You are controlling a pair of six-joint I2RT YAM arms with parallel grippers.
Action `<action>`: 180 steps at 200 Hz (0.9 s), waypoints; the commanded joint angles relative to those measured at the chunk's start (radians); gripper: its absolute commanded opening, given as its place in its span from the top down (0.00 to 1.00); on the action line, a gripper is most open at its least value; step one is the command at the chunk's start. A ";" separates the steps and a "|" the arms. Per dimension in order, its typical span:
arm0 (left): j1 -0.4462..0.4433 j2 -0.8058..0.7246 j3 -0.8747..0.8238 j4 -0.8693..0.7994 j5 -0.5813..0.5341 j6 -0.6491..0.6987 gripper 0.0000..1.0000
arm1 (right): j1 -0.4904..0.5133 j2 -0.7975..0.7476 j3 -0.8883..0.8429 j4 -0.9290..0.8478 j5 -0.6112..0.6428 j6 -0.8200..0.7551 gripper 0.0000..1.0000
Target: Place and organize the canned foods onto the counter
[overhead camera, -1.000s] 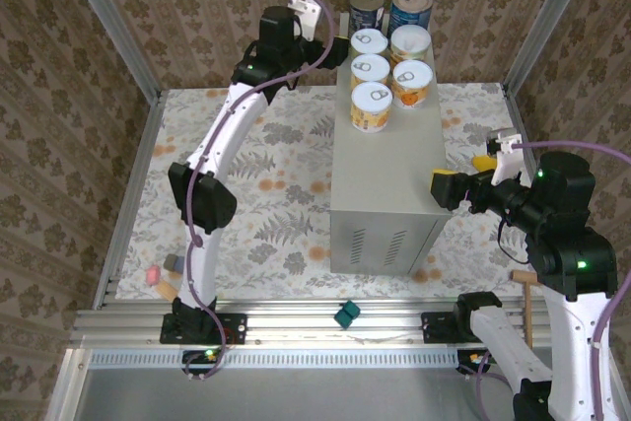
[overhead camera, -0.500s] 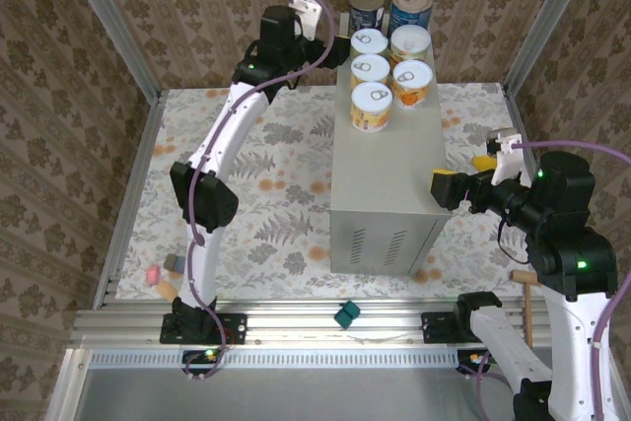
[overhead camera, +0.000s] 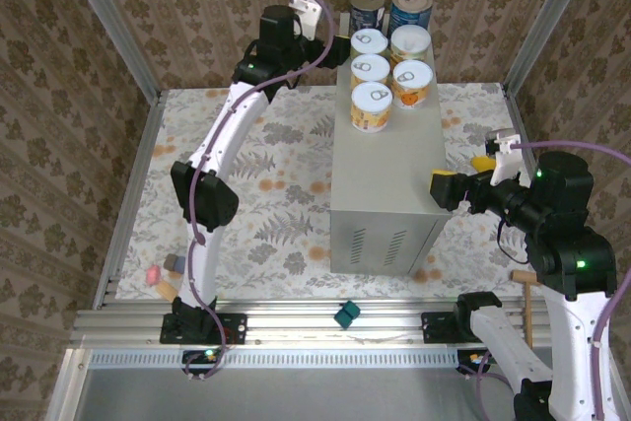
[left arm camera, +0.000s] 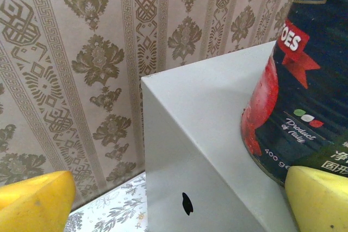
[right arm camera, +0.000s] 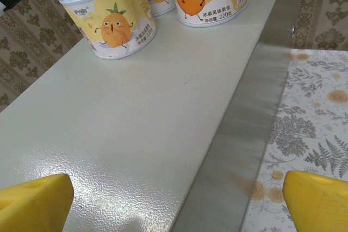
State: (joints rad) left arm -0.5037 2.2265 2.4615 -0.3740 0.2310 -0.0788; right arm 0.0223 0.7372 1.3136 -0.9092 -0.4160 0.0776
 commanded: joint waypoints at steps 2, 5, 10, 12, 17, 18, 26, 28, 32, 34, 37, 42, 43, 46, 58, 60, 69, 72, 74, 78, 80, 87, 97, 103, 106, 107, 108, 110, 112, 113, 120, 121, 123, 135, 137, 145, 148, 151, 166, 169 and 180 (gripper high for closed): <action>0.002 0.025 0.028 -0.023 0.033 0.002 0.00 | 0.007 -0.014 -0.008 -0.021 0.016 -0.016 0.00; 0.002 0.026 0.028 -0.024 0.034 0.002 0.00 | 0.008 -0.015 -0.008 -0.020 0.016 -0.016 0.00; 0.001 0.027 0.030 -0.025 0.034 0.001 0.00 | 0.008 -0.014 -0.007 -0.020 0.016 -0.016 0.00; 0.001 0.027 0.030 -0.025 0.034 0.001 0.00 | 0.007 -0.014 -0.008 -0.021 0.016 -0.015 0.00; 0.001 0.027 0.030 -0.025 0.036 0.001 0.00 | 0.008 -0.014 -0.007 -0.021 0.016 -0.016 0.00; 0.001 0.027 0.030 -0.025 0.036 0.001 0.00 | 0.007 -0.015 -0.007 -0.021 0.016 -0.016 0.00; 0.001 0.027 0.030 -0.027 0.037 0.001 0.00 | 0.007 -0.014 -0.007 -0.022 0.015 -0.016 0.00; 0.001 0.027 0.030 -0.028 0.037 0.001 0.00 | 0.007 -0.013 -0.007 -0.021 0.016 -0.016 0.00; 0.001 0.027 0.030 -0.028 0.037 0.001 0.00 | 0.007 -0.015 -0.007 -0.023 0.015 -0.017 0.00; 0.001 0.027 0.030 -0.027 0.037 0.001 0.00 | 0.007 -0.015 -0.007 -0.022 0.016 -0.016 0.00; 0.001 0.028 0.030 -0.027 0.037 0.001 0.00 | 0.007 -0.015 -0.007 -0.022 0.015 -0.016 0.00; 0.001 0.028 0.031 -0.027 0.039 0.002 0.00 | 0.008 -0.015 -0.008 -0.021 0.016 -0.017 0.00; 0.001 0.028 0.031 -0.027 0.040 0.002 0.00 | 0.007 -0.015 -0.008 -0.022 0.016 -0.017 0.00; 0.001 0.028 0.031 -0.026 0.040 0.002 0.00 | 0.007 -0.015 -0.008 -0.022 0.016 -0.017 0.00; 0.001 0.032 0.035 -0.028 0.045 0.001 0.00 | 0.007 -0.015 -0.009 -0.021 0.016 -0.016 0.00; 0.001 0.032 0.036 -0.029 0.046 0.001 0.00 | 0.007 -0.015 -0.008 -0.021 0.016 -0.016 0.00; 0.001 0.037 0.043 -0.031 0.049 0.001 0.00 | 0.007 -0.015 -0.008 -0.022 0.017 -0.016 0.00; 0.001 0.038 0.046 -0.032 0.050 0.000 0.00 | 0.007 -0.015 -0.009 -0.021 0.017 -0.017 0.00; 0.001 0.039 0.047 -0.034 0.051 0.000 0.00 | 0.007 -0.015 -0.010 -0.021 0.017 -0.016 0.00; 0.001 0.041 0.051 -0.034 0.054 0.001 0.00 | 0.008 -0.015 -0.010 -0.020 0.017 -0.018 0.00; 0.001 0.043 0.053 -0.036 0.054 0.000 0.00 | 0.007 -0.015 -0.010 -0.021 0.017 -0.018 0.00; -0.001 0.047 0.060 -0.038 0.057 0.000 0.00 | 0.007 -0.015 -0.009 -0.022 0.017 -0.017 0.00; -0.001 0.053 0.071 -0.044 0.060 -0.001 0.00 | 0.007 -0.015 -0.011 -0.022 0.018 -0.018 0.00; -0.001 0.056 0.074 -0.046 0.062 0.000 0.00 | 0.007 -0.015 -0.012 -0.020 0.019 -0.018 0.00; -0.001 0.055 0.076 -0.047 0.062 0.000 0.00 | 0.007 -0.015 -0.011 -0.021 0.019 -0.018 0.00; -0.002 0.056 0.076 -0.047 0.062 0.000 0.00 | 0.007 -0.015 -0.011 -0.020 0.019 -0.018 0.00; -0.002 0.056 0.076 -0.046 0.062 0.000 0.00 | 0.007 -0.015 -0.010 -0.020 0.019 -0.018 0.00; -0.002 0.056 0.076 -0.047 0.062 0.000 0.00 | 0.008 -0.015 -0.011 -0.020 0.018 -0.018 0.00; -0.002 0.056 0.076 -0.048 0.062 0.001 0.00 | 0.008 -0.015 -0.010 -0.020 0.019 -0.018 0.00; -0.002 0.056 0.077 -0.047 0.062 0.001 0.00 | 0.008 -0.015 -0.010 -0.020 0.019 -0.018 0.00; -0.002 0.058 0.076 -0.048 0.062 0.000 0.00 | 0.008 -0.015 -0.010 -0.019 0.019 -0.018 0.00; -0.002 0.058 0.076 -0.048 0.062 0.000 0.00 | 0.008 -0.015 -0.009 -0.019 0.019 -0.018 0.00; -0.002 0.058 0.076 -0.048 0.062 0.000 0.00 | 0.008 -0.015 -0.010 -0.021 0.019 -0.018 0.00; -0.002 0.056 0.076 -0.052 0.060 0.001 0.00 | 0.008 -0.015 -0.010 -0.022 0.019 -0.018 0.00; -0.002 0.056 0.076 -0.052 0.059 0.001 0.00 | 0.008 -0.015 -0.010 -0.021 0.019 -0.018 0.00; -0.002 0.056 0.076 -0.055 0.056 0.001 0.00 | 0.008 -0.015 -0.010 -0.022 0.019 -0.018 0.00; -0.002 0.056 0.076 -0.057 0.055 0.001 0.00 | 0.008 -0.015 -0.010 -0.022 0.019 -0.019 0.00; -0.002 0.055 0.076 -0.059 0.052 0.001 0.00 | 0.008 -0.015 -0.011 -0.021 0.019 -0.019 0.00; -0.001 0.051 0.074 -0.062 0.043 0.001 0.00 | 0.008 -0.015 -0.011 -0.022 0.019 -0.019 0.00; -0.001 0.051 0.074 -0.062 0.039 -0.001 0.00 | 0.008 -0.015 -0.011 -0.021 0.019 -0.019 0.00; 0.000 0.045 0.068 -0.061 0.027 -0.003 0.00 | 0.009 -0.015 -0.012 -0.021 0.021 -0.019 0.00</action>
State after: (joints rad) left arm -0.5030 2.2570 2.5114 -0.3943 0.2653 -0.0795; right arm 0.0242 0.7326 1.3136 -0.9096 -0.4061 0.0772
